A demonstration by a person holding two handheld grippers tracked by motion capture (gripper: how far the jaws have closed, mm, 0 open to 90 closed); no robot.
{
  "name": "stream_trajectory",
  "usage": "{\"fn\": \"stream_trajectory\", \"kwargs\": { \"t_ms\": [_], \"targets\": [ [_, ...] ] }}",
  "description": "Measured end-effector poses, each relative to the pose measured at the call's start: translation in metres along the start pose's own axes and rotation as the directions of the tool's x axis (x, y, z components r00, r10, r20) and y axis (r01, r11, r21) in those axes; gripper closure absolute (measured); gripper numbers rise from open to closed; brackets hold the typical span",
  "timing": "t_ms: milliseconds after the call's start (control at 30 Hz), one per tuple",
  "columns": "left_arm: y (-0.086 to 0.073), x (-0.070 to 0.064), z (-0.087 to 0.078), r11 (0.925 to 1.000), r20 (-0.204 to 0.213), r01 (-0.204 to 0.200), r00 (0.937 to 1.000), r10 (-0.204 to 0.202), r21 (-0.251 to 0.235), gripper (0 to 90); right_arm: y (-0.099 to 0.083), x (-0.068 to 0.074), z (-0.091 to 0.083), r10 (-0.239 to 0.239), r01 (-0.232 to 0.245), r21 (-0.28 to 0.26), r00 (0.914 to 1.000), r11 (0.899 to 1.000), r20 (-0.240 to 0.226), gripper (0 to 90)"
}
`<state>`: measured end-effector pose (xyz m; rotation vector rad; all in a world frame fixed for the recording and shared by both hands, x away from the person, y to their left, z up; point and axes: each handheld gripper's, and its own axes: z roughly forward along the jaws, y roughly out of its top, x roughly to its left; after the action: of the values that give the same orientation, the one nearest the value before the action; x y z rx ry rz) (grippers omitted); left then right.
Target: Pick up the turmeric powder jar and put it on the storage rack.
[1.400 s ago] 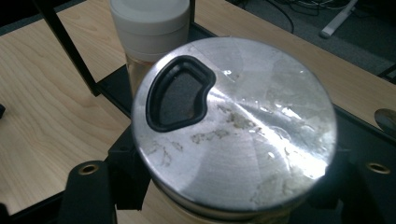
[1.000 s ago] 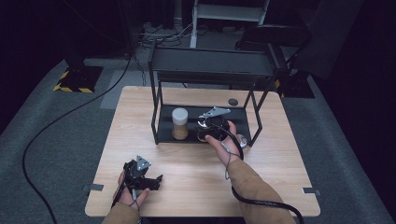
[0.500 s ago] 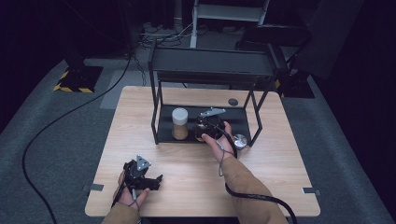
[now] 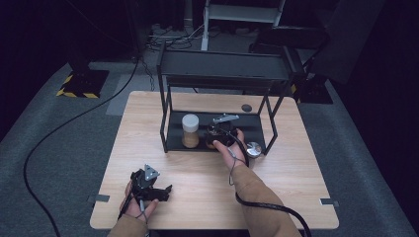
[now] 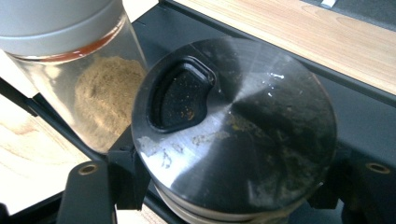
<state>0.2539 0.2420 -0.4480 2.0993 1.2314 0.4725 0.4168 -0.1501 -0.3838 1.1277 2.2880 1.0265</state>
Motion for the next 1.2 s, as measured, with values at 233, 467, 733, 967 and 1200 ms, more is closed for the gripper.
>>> {"fn": "stream_trajectory", "kwargs": {
  "t_ms": [233,467,733,967,1200],
  "targets": [
    [0.0,0.0,0.0,1.0,0.0,0.0,1.0,0.0,0.0,0.4,-0.002,-0.004,0.003,0.024,-0.024,0.0,0.9997,1.0,-0.004,31.7],
    [0.0,0.0,0.0,1.0,0.001,-0.003,1.0,0.003,-0.001,0.4,0.003,-0.004,-0.002,0.031,-0.031,0.001,0.9995,1.0,-0.003,15.5],
    [0.0,0.0,0.001,1.0,0.001,-0.001,1.0,0.001,-0.002,0.4,0.005,0.001,-0.032,0.033,-0.032,-0.053,0.9995,0.998,0.004,10.1],
    [0.0,0.0,0.001,1.0,0.001,-0.001,1.0,0.001,-0.002,0.4,0.004,0.003,-0.057,0.027,-0.026,-0.092,0.9995,0.995,0.013,9.7],
    [0.0,0.0,0.001,1.0,0.001,-0.001,1.0,0.001,-0.002,0.4,0.0,0.004,-0.08,0.009,-0.006,-0.115,0.9998,0.993,0.019,9.6]
  ]
}}
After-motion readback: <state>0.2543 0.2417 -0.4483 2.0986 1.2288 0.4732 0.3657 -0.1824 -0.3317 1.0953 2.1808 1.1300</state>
